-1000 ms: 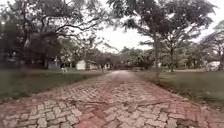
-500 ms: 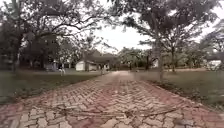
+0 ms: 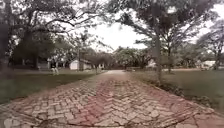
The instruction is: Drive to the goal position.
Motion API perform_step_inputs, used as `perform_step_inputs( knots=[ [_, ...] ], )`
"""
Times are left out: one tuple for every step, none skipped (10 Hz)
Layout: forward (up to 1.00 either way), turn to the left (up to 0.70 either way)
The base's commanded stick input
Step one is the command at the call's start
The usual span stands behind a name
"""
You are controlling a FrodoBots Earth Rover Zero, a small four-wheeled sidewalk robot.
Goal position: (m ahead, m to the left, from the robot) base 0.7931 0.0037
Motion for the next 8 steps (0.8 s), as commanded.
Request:
perform_step_inputs(
  knots=[
    [0.7,0.0],
    [0.7,0.0],
    [0.7,0.0],
    [0.7,0.0],
    [0.7,0.0],
    [0.7,0.0],
    [0.7,0.0],
    [0.7,0.0]
  ],
)
